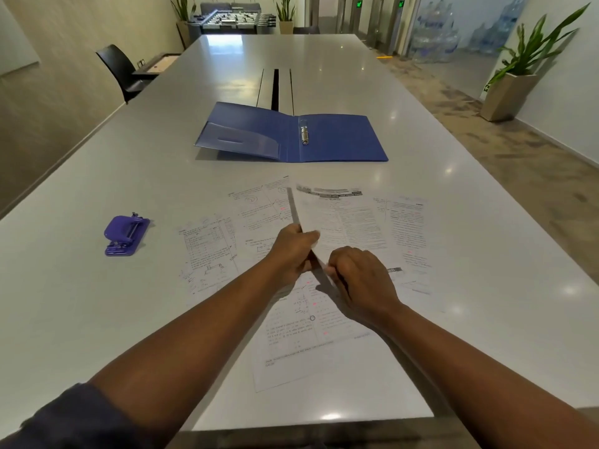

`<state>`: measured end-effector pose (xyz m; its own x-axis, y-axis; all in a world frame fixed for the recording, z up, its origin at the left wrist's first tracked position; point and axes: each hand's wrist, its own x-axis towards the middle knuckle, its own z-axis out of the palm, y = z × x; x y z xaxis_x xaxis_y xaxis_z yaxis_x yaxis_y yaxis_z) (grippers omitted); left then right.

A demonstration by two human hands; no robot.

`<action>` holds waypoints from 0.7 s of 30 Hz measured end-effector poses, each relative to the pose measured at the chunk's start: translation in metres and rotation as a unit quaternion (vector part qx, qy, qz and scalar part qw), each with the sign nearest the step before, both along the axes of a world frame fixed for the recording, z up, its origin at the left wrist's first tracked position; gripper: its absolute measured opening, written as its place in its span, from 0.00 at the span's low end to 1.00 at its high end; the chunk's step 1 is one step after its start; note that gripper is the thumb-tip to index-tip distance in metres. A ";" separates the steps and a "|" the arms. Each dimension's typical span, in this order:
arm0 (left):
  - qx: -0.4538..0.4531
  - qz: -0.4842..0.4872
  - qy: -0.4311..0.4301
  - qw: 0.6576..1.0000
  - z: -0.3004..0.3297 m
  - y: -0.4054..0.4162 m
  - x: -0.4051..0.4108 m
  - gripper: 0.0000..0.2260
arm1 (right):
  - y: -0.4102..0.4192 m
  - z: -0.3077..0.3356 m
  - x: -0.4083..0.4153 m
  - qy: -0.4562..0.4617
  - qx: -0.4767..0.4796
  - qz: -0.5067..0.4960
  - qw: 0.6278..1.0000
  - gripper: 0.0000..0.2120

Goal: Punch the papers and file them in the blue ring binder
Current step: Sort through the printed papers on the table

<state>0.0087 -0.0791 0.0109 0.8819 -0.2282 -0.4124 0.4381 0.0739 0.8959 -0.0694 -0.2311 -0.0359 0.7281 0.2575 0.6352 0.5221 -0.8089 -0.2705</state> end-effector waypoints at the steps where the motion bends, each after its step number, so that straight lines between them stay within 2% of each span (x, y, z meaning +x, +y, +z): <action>1: 0.020 0.004 -0.016 1.000 -0.001 0.000 0.001 0.11 | 0.000 0.001 -0.001 0.004 -0.001 0.007 1.000 0.17; 2: 0.047 0.007 -0.037 0.998 -0.001 0.001 0.001 0.12 | 0.000 0.001 -0.002 0.009 0.001 0.008 1.000 0.17; 4: 0.096 0.017 -0.089 0.991 0.001 0.004 0.000 0.13 | -0.001 0.002 -0.004 0.010 0.022 -0.014 1.000 0.11; 5: 0.109 0.021 -0.113 0.987 0.003 0.007 -0.001 0.13 | -0.002 0.004 -0.004 0.014 0.049 -0.039 0.998 0.08; 7: 0.117 0.029 -0.141 0.983 0.006 0.014 0.000 0.14 | -0.005 0.009 0.000 0.047 0.148 -0.110 0.982 0.12; 10: 0.102 0.033 -0.155 0.982 0.013 0.029 0.005 0.15 | -0.013 0.022 0.010 0.116 0.277 -0.190 0.935 0.20; 14: 0.051 0.033 -0.154 0.986 0.026 0.048 0.012 0.14 | -0.025 0.046 0.027 0.276 0.433 -0.225 0.828 0.31; 16: 0.026 0.020 -0.150 0.988 0.029 0.058 0.012 0.13 | -0.031 0.055 0.034 0.332 0.509 -0.194 0.770 0.31; 18: 0.012 0.004 -0.147 0.989 0.031 0.067 0.012 0.12 | -0.031 0.059 0.039 0.366 0.610 -0.092 0.697 0.21; 19: 0.009 -0.002 -0.146 0.989 0.032 0.071 0.011 0.13 | -0.030 0.060 0.039 0.374 0.629 -0.050 0.679 0.16; 21: 0.002 -0.013 -0.139 0.990 0.032 0.079 0.009 0.15 | -0.027 0.061 0.038 0.390 0.614 -0.024 0.686 0.13</action>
